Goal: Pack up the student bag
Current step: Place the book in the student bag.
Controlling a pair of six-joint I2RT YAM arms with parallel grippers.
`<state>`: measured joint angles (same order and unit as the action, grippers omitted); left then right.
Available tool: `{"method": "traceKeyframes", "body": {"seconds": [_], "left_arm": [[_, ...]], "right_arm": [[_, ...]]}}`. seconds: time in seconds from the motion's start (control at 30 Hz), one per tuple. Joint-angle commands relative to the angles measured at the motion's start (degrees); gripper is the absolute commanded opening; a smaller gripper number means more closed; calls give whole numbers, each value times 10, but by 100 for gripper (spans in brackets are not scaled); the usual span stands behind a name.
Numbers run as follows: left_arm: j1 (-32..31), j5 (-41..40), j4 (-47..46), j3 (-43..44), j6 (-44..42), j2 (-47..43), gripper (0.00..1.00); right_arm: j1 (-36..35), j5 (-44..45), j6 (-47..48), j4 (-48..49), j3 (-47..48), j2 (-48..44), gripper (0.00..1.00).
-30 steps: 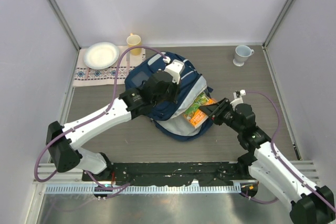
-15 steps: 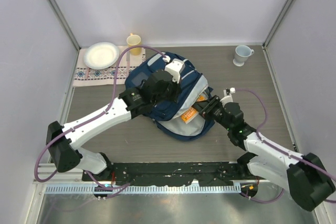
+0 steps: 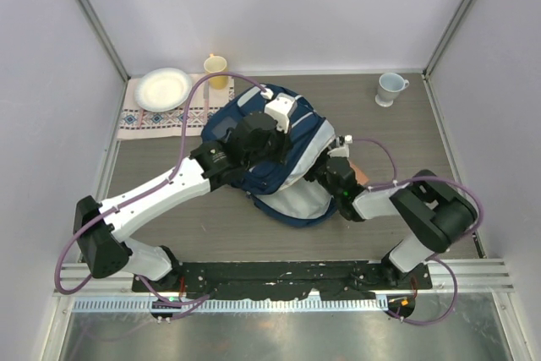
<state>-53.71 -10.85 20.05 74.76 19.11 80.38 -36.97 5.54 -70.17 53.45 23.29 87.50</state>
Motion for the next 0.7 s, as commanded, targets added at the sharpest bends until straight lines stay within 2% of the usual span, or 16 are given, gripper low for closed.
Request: {"method": "traceKeyframes", "body": {"seconds": [0.0,0.1,0.2,0.33,0.43,0.47,0.53,0.57,0.67], "left_arm": [[1,13,-101,19,14,-47,0],[2,15,-104,17,18,-48,0],[2,21,-105,21,20,-43,0],[2,25,-105,21,21,-41,0],[2,25,-106,16,22,-42,0],[2,25,-108,14,22,-44,0],[2,24,-108,10,22,-44,0],[2,25,-108,10,22,-45,0],[4,23,-113,3,23,-47,0]], "right_arm": [[-6,83,-23,127,57,49,1],[-20,130,-34,90,80,72,1],[-25,136,-28,54,110,99,5],[-28,128,-7,1,125,118,25],[-28,124,8,-41,113,112,36],[-28,124,11,-38,103,108,46],[-28,130,25,-46,79,87,54],[-28,131,29,-54,74,78,61],[-28,126,48,-78,64,52,66]]}}
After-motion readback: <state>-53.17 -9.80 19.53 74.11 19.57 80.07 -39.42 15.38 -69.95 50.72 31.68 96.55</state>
